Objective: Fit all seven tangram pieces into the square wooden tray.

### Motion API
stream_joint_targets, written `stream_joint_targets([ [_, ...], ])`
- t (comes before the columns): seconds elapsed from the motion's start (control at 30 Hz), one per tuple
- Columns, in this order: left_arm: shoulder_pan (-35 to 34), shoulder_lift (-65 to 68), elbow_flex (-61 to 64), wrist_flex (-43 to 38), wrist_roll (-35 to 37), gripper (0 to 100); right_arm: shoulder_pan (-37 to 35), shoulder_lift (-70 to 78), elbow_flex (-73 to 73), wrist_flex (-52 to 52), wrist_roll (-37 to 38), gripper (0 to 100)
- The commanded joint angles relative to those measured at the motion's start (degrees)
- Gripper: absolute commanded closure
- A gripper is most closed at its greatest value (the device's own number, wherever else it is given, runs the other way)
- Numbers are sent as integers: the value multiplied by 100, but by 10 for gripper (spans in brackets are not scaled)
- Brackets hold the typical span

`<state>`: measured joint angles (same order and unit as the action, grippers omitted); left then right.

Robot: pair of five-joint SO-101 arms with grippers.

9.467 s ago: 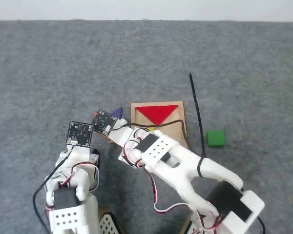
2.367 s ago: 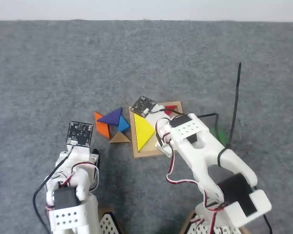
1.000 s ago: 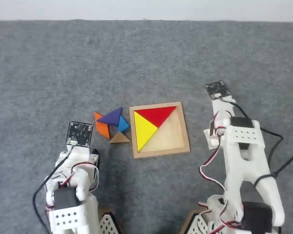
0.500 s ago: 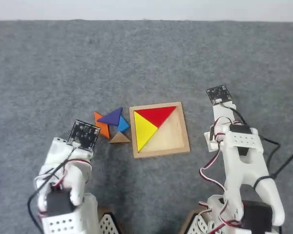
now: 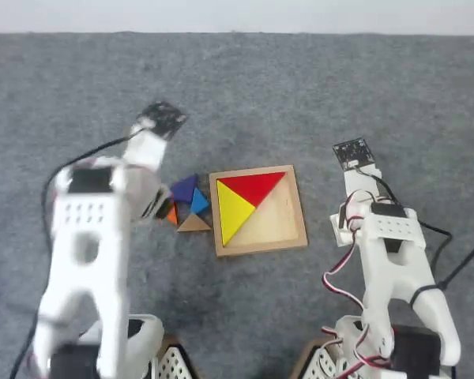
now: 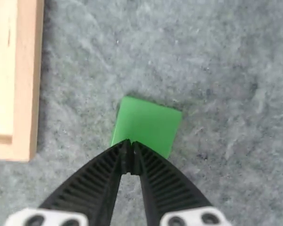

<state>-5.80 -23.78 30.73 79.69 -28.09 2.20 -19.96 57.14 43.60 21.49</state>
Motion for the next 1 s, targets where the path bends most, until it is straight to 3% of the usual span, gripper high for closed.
stream_joint_targets([
  [0.0,167,1116,-602,-290,448,775,110,-66,299,-453,334,990],
  [0.1,-26,1723,-435,-677,967,776,84,-75,334,-532,325,990],
  [0.4,18,2242,453,-1969,993,776,75,-75,334,-558,325,990],
  [0.7,9,2716,409,-2084,985,775,92,-75,334,-558,325,990],
  [0.97,-967,3578,-418,-1758,554,775,110,-66,343,-558,325,990],
])
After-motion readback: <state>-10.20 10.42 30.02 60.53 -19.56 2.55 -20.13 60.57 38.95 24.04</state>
